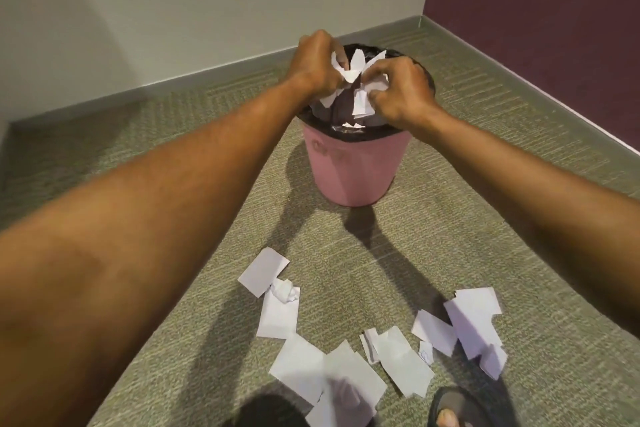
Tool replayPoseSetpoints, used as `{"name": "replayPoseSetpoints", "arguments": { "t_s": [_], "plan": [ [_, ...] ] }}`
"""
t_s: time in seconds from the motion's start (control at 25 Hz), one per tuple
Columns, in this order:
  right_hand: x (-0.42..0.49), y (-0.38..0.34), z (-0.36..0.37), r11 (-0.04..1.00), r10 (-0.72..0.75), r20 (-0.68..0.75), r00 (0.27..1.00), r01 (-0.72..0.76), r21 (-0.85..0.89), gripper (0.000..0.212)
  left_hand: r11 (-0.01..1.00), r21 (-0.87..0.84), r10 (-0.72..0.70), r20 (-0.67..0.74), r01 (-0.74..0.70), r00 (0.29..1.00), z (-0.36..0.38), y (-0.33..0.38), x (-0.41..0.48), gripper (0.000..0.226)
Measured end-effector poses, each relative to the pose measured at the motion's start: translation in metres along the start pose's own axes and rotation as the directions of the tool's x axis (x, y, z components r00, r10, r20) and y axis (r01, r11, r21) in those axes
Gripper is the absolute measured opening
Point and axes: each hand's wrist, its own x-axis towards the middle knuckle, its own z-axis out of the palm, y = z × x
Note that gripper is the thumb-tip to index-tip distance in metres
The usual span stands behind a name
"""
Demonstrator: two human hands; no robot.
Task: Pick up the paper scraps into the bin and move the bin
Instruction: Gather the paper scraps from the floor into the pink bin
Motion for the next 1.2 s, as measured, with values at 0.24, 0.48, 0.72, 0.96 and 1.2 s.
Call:
{"name": "replayPoseSetpoints", "arguments": {
  "t_s": [0.24,0.48,0.72,0.96,1.2],
  "plan": [
    [0.02,0.016,0.012,0.993,0.05,0.045,0.998,-0.055,0.1,0.042,0.995,0.092,0.014,0.255,-0.039,0.967,0.019,0.001,0.01,0.064],
    [-0.013,0.018,0.004,0.983,-0.091,-0.05,0.995,0.098,0.159,0.027,0.981,-0.164,-0.133,-0.171,0.105,0.976,0.015,-0.035,-0.034,0.015],
    [-0.139,0.073,0.059,0.981,-0.151,0.768,0.622,0.189,0.04,0.013,0.981,-0.102,-0.147,0.173,0.166,0.974,0.065,-0.103,-0.186,0.009],
    [-0.225,0.145,0.088,0.834,0.001,0.988,0.155,0.546,-0.086,0.097,0.941,0.128,0.097,0.784,-0.312,0.613,0.125,-0.109,-0.31,0.075],
    [-0.268,0.155,0.096,0.555,-0.145,0.983,0.113,0.832,-0.014,0.109,0.778,0.291,0.071,0.84,-0.557,0.538,0.159,-0.083,-0.371,0.119]
  ]
}}
